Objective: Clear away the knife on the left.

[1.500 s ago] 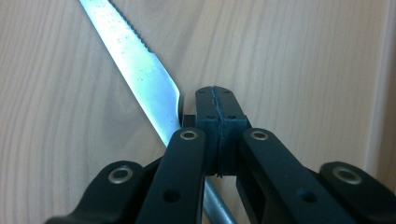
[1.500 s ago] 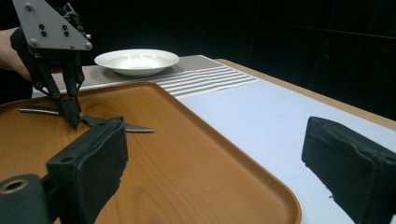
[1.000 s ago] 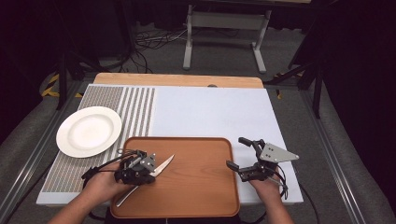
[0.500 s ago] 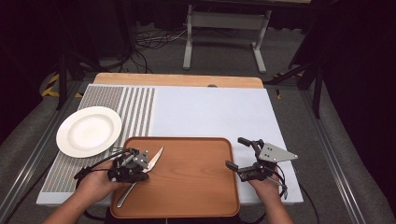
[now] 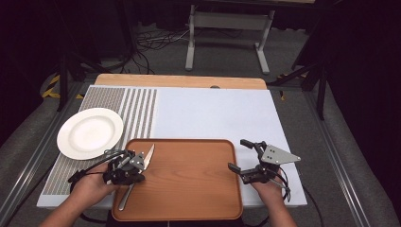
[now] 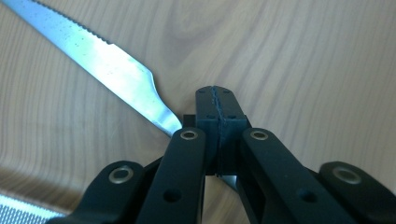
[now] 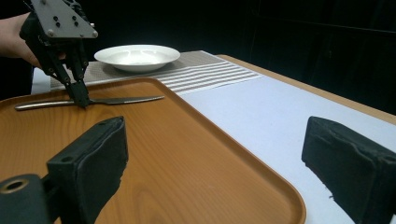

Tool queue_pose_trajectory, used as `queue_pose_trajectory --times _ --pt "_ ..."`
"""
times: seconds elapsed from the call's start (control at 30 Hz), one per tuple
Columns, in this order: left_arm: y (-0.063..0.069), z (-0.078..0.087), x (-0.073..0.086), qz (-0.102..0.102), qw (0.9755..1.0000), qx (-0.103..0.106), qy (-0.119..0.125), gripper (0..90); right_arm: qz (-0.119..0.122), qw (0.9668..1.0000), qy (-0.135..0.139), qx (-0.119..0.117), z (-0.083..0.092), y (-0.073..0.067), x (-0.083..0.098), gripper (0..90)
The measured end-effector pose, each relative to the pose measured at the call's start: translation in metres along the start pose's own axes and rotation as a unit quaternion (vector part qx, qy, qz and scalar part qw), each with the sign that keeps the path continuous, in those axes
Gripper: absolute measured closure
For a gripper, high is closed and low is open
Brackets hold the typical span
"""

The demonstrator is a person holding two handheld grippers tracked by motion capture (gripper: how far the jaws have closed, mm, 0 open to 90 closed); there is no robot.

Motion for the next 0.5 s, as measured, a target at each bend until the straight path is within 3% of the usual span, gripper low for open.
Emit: queue_pose_trajectory --times 0.5 --pt "-0.006 0.004 0.012 0.024 0.9997 -0.007 -0.006 90.0 0.001 1.0000 0.002 0.000 0.001 0.000 0.000 7.8"
Point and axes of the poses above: each handheld gripper's, and its own axes: z roughly backward along the jaws, x roughly out of its underside, y roughly to its right, the point moved 4 cm from there along -z, roughly forward along the jaws, and after that the axes turned 1 degree about -x, right-handed, at the moved point
